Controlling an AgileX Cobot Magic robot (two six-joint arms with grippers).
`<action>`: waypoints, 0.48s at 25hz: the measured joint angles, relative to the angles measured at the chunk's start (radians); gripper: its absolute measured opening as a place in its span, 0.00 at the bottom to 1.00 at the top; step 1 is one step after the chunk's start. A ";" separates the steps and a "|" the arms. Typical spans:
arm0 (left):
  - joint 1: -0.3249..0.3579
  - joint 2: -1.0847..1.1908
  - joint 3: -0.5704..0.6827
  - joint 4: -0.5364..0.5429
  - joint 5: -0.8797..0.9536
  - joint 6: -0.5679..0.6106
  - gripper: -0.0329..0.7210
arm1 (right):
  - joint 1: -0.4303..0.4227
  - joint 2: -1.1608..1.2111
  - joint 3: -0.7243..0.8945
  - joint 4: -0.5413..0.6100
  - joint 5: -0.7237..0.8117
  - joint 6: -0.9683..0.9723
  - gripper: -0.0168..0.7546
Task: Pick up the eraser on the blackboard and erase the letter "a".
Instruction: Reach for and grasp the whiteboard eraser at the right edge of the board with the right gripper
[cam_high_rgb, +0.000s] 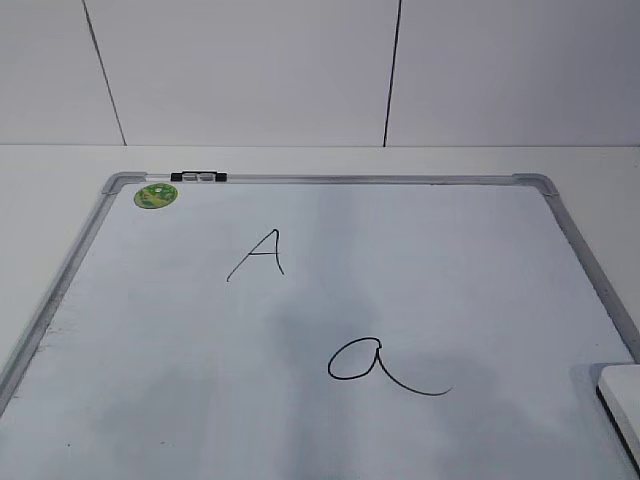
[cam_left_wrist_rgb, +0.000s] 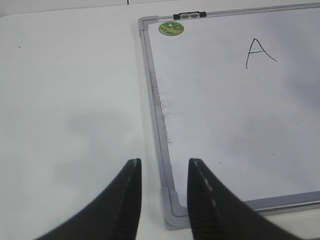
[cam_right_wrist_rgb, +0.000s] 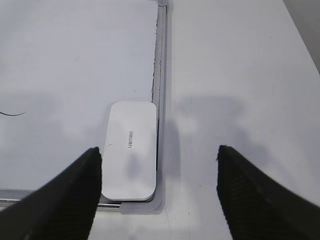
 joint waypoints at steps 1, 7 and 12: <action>0.000 0.000 0.000 0.000 0.000 0.000 0.36 | 0.000 0.000 0.000 0.000 0.000 0.000 0.77; 0.000 0.000 0.000 0.000 0.000 0.000 0.35 | 0.000 0.000 0.000 0.000 0.000 0.000 0.77; 0.000 0.000 0.000 0.000 0.000 0.000 0.35 | 0.000 0.000 0.000 0.000 0.000 0.000 0.77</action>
